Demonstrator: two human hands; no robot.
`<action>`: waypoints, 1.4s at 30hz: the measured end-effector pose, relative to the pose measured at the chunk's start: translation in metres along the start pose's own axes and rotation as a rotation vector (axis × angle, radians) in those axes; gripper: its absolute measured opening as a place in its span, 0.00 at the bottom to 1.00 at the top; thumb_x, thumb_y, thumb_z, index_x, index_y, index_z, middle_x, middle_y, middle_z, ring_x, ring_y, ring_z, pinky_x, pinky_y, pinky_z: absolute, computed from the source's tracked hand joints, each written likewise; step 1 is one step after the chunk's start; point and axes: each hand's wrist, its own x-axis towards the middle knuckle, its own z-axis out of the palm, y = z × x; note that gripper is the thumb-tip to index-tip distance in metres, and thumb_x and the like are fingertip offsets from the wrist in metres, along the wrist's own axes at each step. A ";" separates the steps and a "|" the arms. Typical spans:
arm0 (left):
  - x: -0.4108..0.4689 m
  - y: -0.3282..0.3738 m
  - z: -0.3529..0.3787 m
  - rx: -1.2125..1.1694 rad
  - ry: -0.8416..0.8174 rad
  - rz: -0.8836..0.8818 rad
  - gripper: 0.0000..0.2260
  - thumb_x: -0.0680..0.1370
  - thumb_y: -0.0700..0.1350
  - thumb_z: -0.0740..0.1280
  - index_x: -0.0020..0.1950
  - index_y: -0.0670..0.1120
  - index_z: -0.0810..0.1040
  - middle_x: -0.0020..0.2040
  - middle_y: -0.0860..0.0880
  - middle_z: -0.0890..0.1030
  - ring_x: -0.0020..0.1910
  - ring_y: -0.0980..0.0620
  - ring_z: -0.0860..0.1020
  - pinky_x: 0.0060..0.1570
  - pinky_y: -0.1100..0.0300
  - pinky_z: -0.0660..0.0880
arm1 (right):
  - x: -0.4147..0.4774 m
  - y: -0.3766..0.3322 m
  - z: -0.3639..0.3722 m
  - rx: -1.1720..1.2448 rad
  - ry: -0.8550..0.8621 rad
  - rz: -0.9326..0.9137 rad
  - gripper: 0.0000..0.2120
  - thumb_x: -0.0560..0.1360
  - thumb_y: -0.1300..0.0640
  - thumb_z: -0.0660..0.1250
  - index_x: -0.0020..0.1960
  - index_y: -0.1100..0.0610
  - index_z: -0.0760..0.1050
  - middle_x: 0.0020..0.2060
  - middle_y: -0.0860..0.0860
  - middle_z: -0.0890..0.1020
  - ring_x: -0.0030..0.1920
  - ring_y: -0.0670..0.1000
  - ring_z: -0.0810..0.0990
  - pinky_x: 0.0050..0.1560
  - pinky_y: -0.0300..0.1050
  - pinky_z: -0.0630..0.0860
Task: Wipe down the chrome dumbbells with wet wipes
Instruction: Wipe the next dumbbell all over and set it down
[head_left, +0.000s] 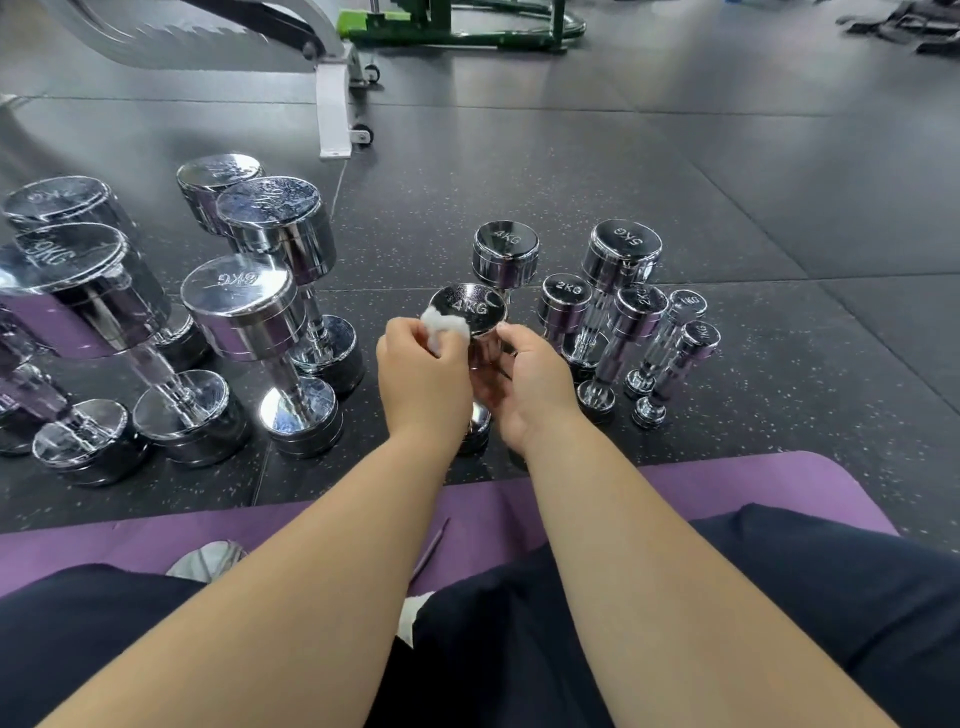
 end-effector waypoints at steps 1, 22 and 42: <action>-0.002 -0.004 0.002 -0.001 -0.027 -0.038 0.05 0.77 0.46 0.64 0.50 0.45 0.72 0.52 0.46 0.76 0.48 0.48 0.74 0.46 0.57 0.68 | -0.001 -0.001 0.000 0.008 0.010 0.018 0.09 0.77 0.61 0.64 0.38 0.57 0.73 0.33 0.51 0.79 0.30 0.48 0.78 0.31 0.38 0.77; 0.011 0.000 -0.004 -0.821 -0.184 -0.635 0.09 0.78 0.33 0.59 0.43 0.41 0.77 0.37 0.46 0.81 0.36 0.52 0.80 0.35 0.62 0.80 | 0.030 -0.006 -0.002 0.217 0.239 0.135 0.11 0.78 0.71 0.60 0.56 0.66 0.77 0.51 0.59 0.81 0.44 0.53 0.80 0.34 0.43 0.81; 0.015 -0.008 -0.002 -0.613 -0.250 -0.714 0.11 0.74 0.35 0.60 0.38 0.46 0.78 0.29 0.50 0.77 0.30 0.54 0.73 0.34 0.60 0.73 | 0.016 -0.004 -0.003 -0.145 -0.031 0.286 0.19 0.82 0.57 0.50 0.52 0.63 0.77 0.37 0.58 0.82 0.35 0.51 0.75 0.35 0.41 0.73</action>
